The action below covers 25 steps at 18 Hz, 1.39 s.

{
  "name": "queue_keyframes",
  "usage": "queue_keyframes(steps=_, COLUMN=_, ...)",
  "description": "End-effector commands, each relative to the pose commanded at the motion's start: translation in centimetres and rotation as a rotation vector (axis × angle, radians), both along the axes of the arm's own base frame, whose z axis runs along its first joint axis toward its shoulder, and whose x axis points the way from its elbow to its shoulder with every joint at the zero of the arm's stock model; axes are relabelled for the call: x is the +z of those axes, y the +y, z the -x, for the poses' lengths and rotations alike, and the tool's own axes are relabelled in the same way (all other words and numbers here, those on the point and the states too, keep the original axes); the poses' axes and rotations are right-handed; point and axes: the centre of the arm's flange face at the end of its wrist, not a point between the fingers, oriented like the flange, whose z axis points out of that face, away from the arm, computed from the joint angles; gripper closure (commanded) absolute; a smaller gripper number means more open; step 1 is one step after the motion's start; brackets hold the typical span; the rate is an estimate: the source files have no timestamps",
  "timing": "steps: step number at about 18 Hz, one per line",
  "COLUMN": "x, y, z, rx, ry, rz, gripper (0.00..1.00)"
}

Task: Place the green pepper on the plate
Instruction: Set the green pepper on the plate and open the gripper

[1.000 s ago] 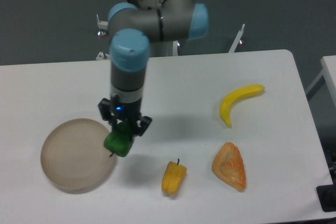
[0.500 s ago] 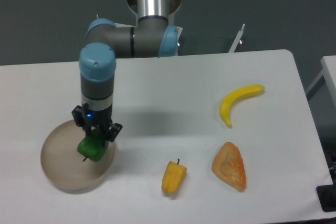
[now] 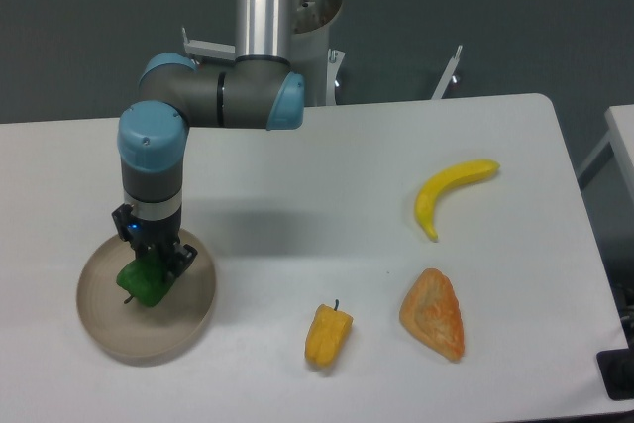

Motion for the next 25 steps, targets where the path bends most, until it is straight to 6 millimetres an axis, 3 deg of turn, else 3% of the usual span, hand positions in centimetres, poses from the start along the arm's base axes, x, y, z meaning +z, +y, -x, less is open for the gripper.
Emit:
queue_keyframes(steps=15, x=-0.9, y=0.1, z=-0.1, rx=-0.002, ry=-0.003, rz=0.013, gripper=0.66)
queue_keyframes(steps=16, x=-0.8, y=0.2, z=-0.1, rx=-0.002, ry=-0.004, rz=0.012, gripper=0.63)
queue_keyframes(steps=20, x=-0.4, y=0.1, z=-0.1, rx=-0.003, ry=-0.002, rz=0.006, gripper=0.24)
queue_keyframes(steps=25, x=1.2, y=-0.1, z=0.0, rx=0.0, ry=-0.006, rz=-0.015, gripper=0.02)
